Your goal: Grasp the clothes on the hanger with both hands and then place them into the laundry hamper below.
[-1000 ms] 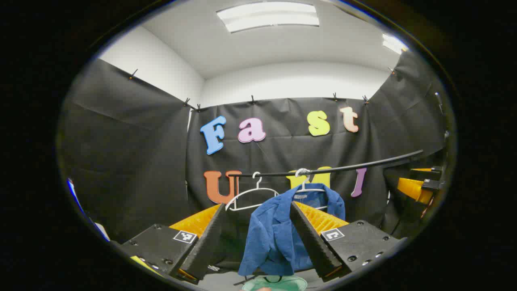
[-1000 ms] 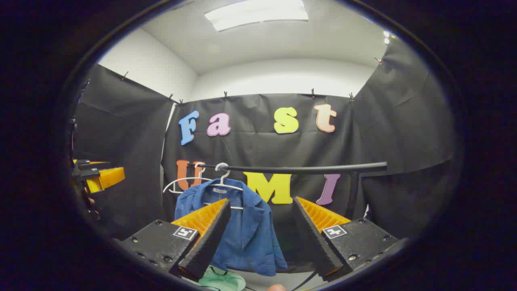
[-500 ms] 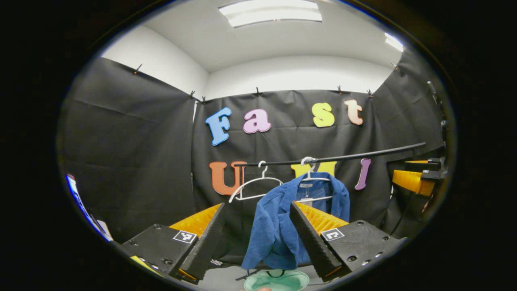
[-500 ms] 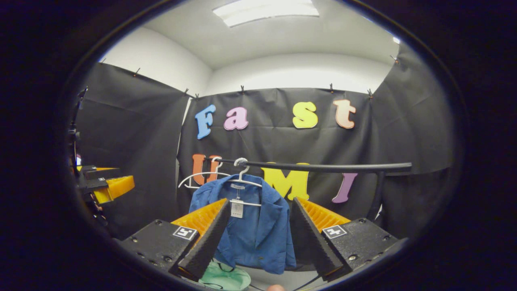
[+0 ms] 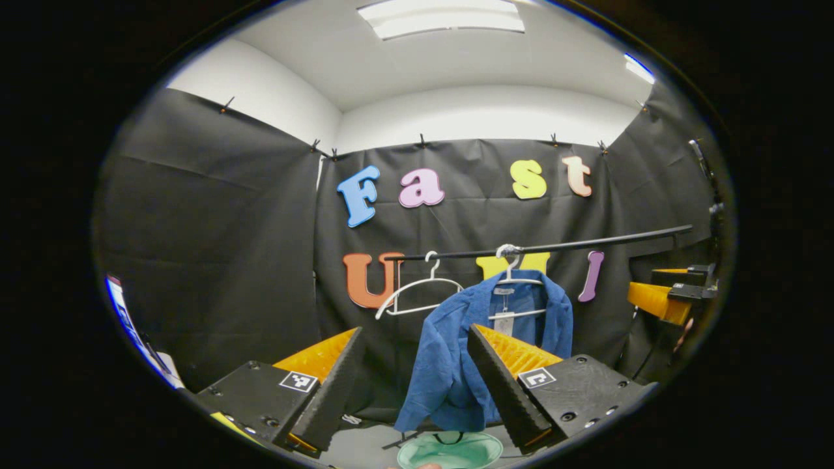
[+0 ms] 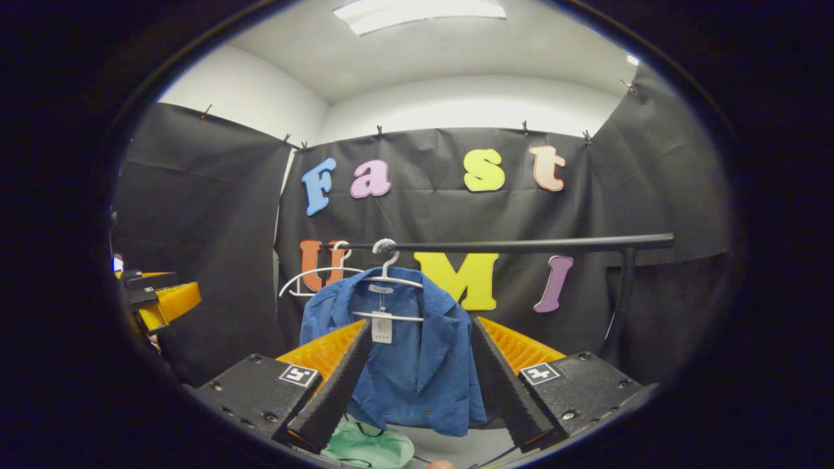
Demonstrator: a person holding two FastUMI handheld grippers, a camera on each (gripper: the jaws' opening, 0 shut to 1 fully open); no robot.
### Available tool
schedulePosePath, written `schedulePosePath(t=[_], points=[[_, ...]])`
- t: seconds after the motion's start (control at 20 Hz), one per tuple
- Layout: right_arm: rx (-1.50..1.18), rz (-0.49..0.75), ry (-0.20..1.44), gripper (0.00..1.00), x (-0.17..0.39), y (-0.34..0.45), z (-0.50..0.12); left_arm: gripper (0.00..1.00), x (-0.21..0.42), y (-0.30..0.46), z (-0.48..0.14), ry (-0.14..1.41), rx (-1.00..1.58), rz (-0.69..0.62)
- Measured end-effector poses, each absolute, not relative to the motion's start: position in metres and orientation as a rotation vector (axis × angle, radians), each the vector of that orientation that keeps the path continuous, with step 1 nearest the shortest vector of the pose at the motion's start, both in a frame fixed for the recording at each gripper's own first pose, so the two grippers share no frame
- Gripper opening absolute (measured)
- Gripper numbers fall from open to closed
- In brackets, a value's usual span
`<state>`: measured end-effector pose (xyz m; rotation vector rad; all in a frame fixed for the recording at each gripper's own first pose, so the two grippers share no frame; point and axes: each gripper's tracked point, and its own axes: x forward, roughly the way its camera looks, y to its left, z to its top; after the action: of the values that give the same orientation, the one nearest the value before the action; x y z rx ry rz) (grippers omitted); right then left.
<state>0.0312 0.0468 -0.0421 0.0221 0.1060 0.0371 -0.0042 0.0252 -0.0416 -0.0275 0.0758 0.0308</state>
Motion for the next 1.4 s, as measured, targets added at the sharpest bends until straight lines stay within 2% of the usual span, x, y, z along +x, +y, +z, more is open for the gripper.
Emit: schedulePosePath(t=[0.35, 0.5, 0.55, 0.6, 0.75, 0.85, 0.95, 1.1, 1.2, 1.4], points=[[0.075, -0.077, 0.193, 0.96, 0.051, 0.065, -0.08, 0.96, 0.019, 0.03, -0.068, 0.114, -0.047, -0.089], [0.076, -0.111, 0.214, 0.98, 0.055, 0.069, -0.091, 0.96, 0.032, 0.023, -0.08, 0.13, -0.073, -0.139], [0.068, -0.117, 0.215, 0.98, 0.056, 0.068, -0.093, 0.92, 0.036, 0.019, -0.083, 0.135, -0.082, -0.153], [0.059, -0.125, 0.217, 0.98, 0.06, 0.067, -0.095, 1.0, 0.044, 0.012, -0.088, 0.14, -0.093, -0.168], [0.036, -0.139, 0.231, 0.96, 0.074, 0.058, -0.107, 0.98, 0.059, -0.01, -0.103, 0.161, -0.111, -0.195], [0.046, -0.12, 0.242, 0.97, 0.089, 0.057, -0.118, 0.95, 0.07, -0.023, -0.113, 0.178, -0.111, -0.199], [0.054, -0.096, 0.257, 0.97, 0.108, 0.054, -0.131, 1.0, 0.085, -0.033, -0.122, 0.186, -0.11, -0.193], [0.056, -0.067, 0.29, 0.94, 0.145, 0.05, -0.151, 1.0, 0.106, -0.043, -0.137, 0.204, -0.105, -0.164], [0.071, -0.038, 0.3, 0.95, 0.168, 0.05, -0.161, 1.0, 0.128, -0.046, -0.145, 0.162, -0.096, -0.125], [0.054, -0.03, 0.335, 0.95, 0.203, 0.042, -0.186, 1.0, 0.162, -0.069, -0.19, 0.216, -0.09, -0.099]])
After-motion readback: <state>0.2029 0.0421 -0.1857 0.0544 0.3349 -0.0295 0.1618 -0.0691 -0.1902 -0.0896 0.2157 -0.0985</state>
